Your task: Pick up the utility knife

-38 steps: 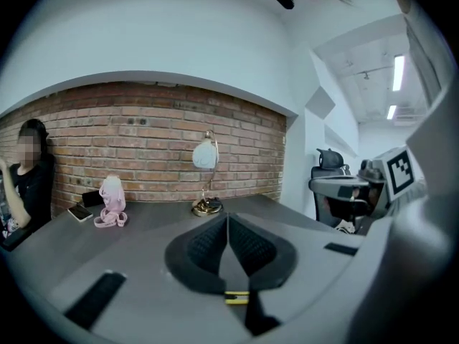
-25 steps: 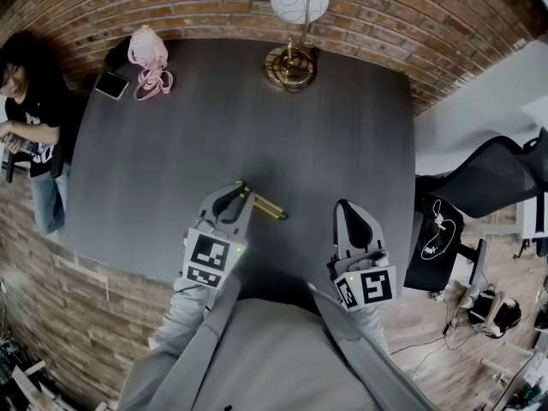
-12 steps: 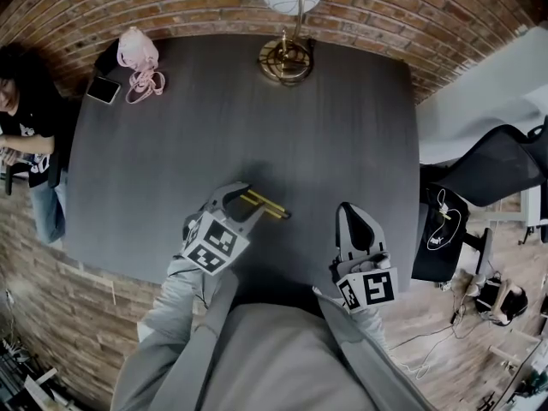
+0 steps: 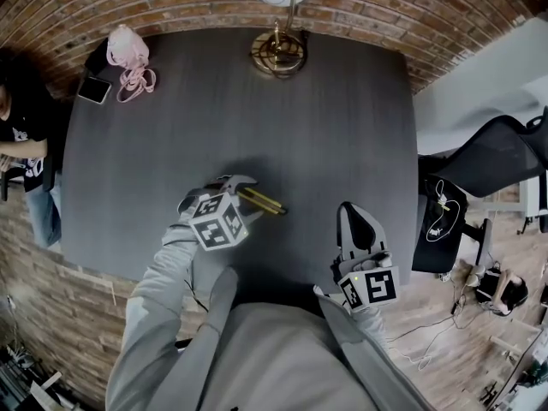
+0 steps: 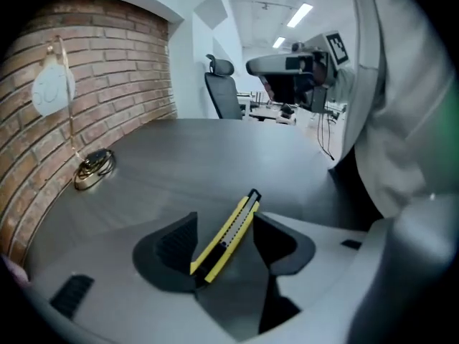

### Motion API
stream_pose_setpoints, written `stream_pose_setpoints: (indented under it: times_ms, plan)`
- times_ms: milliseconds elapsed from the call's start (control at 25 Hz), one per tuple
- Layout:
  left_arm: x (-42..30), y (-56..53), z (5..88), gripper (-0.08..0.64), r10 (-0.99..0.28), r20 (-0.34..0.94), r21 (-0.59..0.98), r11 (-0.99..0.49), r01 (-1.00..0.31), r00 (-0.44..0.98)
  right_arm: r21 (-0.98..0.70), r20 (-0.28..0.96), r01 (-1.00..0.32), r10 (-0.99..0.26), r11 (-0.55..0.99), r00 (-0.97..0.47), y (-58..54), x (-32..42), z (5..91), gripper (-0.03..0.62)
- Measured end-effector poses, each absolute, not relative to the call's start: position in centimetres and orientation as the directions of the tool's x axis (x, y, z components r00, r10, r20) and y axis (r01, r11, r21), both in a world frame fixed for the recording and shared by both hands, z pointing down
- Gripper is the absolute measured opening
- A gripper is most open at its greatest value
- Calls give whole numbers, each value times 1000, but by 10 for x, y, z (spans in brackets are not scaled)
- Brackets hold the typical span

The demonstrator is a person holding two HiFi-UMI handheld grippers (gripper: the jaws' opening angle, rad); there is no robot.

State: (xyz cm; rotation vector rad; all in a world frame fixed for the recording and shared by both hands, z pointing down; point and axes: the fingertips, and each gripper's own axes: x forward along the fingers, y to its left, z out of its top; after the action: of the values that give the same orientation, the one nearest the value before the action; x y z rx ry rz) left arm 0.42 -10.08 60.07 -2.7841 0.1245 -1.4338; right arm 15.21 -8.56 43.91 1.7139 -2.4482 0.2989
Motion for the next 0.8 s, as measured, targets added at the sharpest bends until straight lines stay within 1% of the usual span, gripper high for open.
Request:
stream_pose_setpoints:
  times_ms: [280,680,800]
  plan:
    - [9,-93,629,225,25,874,-45,-990,134,485,-90,244,-951,-919,296,-309,-82,167,445,18]
    - [15,-86,643,225,111,906,-7,-961,275,409,-101,258,-957,-922,270,-288,-81,177,447,18]
    - [15,-82,644,202,140,909,20,-955,296,393,-104,262,-957,-921,272,-290,-82,175,448,18]
